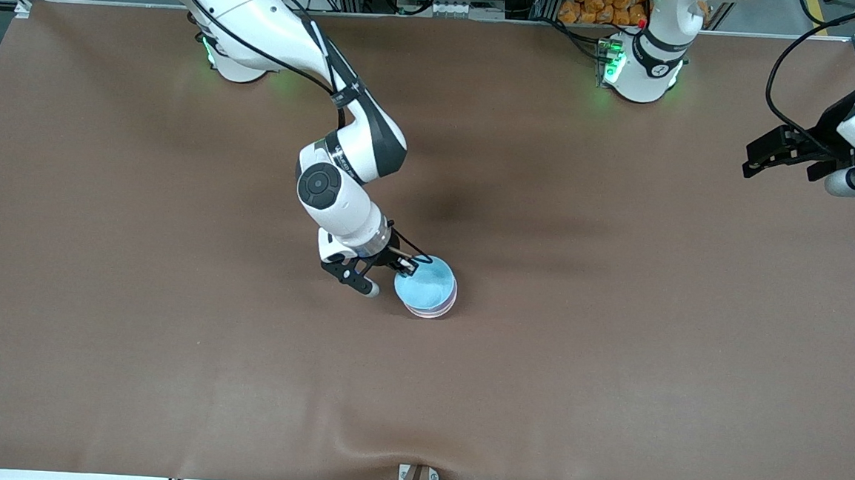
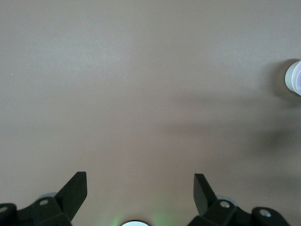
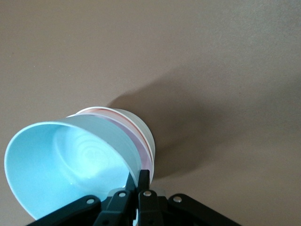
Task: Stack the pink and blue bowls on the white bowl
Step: 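Lower the blue bowl into the pink bowl and open the right gripper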
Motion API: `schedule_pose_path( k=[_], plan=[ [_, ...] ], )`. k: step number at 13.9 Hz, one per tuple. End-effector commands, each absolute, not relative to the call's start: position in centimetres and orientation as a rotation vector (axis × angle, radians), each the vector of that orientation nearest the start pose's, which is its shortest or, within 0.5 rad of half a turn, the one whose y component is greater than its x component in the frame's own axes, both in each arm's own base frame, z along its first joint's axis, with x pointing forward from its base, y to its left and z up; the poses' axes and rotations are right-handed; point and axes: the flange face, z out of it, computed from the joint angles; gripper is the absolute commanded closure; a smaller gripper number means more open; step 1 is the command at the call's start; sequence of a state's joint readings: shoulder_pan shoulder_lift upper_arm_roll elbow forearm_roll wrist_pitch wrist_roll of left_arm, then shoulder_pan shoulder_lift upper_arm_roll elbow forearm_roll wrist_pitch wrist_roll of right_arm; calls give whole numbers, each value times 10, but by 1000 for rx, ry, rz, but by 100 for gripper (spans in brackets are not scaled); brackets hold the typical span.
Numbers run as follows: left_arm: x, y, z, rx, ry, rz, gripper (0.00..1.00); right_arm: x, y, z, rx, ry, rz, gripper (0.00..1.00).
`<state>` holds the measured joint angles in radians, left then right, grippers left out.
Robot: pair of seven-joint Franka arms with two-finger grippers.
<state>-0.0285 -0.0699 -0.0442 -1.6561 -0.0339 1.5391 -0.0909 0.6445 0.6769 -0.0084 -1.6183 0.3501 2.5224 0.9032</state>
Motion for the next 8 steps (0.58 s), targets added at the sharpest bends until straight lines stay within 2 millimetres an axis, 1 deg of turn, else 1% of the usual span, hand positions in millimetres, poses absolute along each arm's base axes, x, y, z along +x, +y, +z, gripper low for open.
schedule_pose_path(
  k=[1, 4, 5, 6, 7, 8],
  plan=[
    [531, -44, 625, -3156, -21, 63, 0, 579, 427, 246, -2713, 750, -25, 100],
    [530, -46, 625, -3159, -16, 63, 0, 580, 425, 236, -2724, 755, -18, 100],
    [530, -46, 625, -3159, -16, 63, 0, 583, 422, 237, -2721, 761, -21, 100],
    [530, -46, 625, -3159, -16, 63, 0, 586, 419, 238, -2719, 764, -24, 76],
    [530, -47, 625, -3159, -12, 63, 0, 588, 418, 240, -2712, 775, -25, 1],
    [531, -49, 624, -3159, -7, 66, 0, 587, 420, 243, -2716, 756, -34, 0]
  ],
)
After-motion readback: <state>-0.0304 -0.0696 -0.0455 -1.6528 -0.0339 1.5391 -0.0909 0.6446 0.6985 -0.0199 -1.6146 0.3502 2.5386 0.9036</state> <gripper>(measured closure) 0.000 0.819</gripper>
